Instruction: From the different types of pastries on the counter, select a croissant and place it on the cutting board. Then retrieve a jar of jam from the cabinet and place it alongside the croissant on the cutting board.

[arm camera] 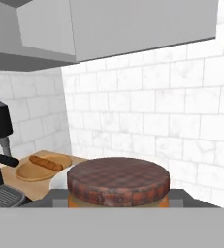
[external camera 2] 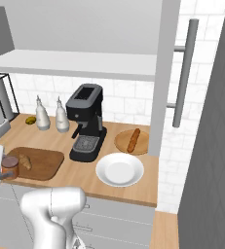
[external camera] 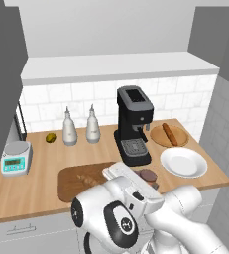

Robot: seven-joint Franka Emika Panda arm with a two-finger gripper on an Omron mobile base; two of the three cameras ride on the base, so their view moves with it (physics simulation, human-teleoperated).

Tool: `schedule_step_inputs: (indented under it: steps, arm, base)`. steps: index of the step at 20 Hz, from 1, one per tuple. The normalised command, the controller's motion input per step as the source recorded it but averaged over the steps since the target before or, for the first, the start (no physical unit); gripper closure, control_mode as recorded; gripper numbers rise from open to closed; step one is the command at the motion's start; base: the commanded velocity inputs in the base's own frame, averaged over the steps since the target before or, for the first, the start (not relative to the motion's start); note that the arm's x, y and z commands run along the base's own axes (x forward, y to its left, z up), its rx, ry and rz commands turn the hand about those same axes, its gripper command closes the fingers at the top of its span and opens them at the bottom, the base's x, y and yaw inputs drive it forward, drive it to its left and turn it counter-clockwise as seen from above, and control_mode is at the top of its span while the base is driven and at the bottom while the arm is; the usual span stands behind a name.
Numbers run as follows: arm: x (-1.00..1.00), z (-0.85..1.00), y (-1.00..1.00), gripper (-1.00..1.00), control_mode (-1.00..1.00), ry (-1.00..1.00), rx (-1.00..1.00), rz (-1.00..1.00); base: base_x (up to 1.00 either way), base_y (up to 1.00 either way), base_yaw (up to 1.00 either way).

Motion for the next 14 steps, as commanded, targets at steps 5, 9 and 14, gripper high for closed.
schedule_step_inputs:
  steps: [5,9,14]
  arm:
    - [0.0,-0.13,0.0,1.0,-1.0,-0.17,-0.02,0.0]
    - [0.05,-0.1,0.0,1.0,-1.0,-0.11,0.0,0.0]
    - [0.23,-0.06,0.0,1.0,-1.0,-0.06,0.0,0.0]
  base:
    - [0.0,0.0,0.0]
    - [0.0,0.0,0.0]
    - [0.0,0.0,0.0]
